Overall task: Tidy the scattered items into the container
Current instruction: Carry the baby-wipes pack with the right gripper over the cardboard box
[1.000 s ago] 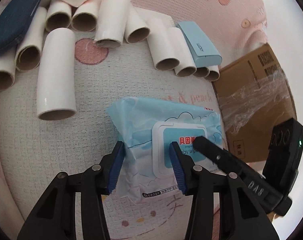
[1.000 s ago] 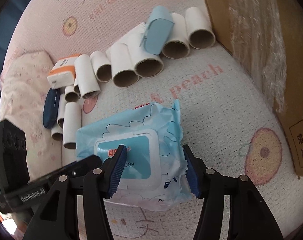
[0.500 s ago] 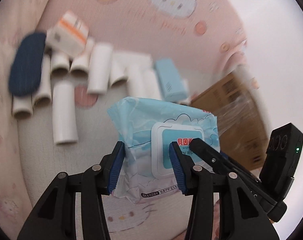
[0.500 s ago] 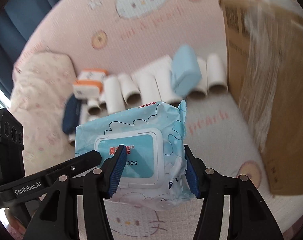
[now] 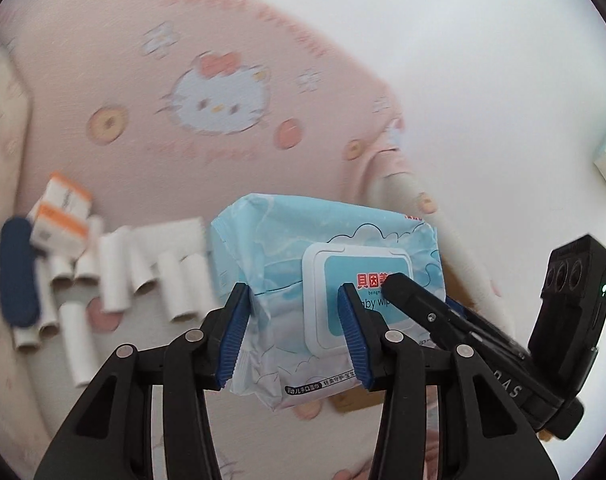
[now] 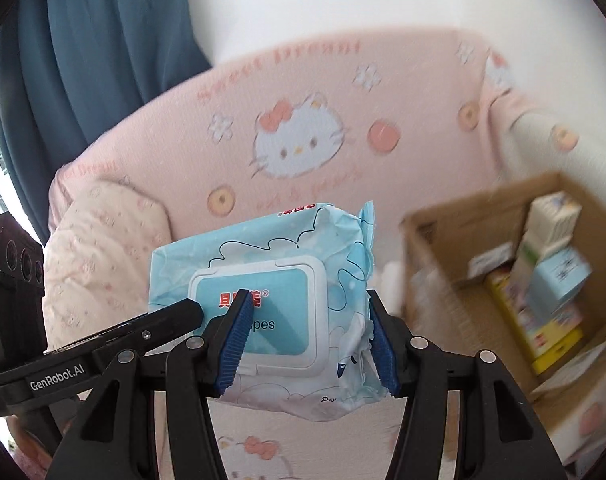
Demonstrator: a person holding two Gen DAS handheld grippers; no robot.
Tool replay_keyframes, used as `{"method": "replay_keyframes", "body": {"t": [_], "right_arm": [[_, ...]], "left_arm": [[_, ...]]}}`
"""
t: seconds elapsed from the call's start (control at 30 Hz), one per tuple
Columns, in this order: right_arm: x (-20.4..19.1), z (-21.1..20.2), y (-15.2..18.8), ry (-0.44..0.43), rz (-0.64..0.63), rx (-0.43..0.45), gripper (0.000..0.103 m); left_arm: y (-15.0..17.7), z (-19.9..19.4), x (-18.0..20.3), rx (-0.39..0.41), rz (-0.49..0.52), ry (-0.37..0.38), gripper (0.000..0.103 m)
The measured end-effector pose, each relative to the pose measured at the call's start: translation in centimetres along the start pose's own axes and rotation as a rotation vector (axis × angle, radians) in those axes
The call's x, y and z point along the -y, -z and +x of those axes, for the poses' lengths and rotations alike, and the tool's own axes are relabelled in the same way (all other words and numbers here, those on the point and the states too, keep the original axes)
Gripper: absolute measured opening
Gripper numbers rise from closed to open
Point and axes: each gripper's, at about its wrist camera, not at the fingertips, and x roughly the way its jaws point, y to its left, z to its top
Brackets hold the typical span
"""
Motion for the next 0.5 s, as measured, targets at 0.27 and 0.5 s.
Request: {"method": "replay_keyframes", "body": {"t": [0.27,0.5], "right_arm": [[4.3,-4.1,-3.7,0.125,-0.019,0.064,0.053],[10.4,-5.4,-4.7,0.186,0.006,0.016,0.051]], "left_arm": [[-1.8,3.7,5.2,-0.001,0.052,0.093,0.049],[-2.3,9.5,10.1,-0.077,0.103,0.145,0.049]]}}
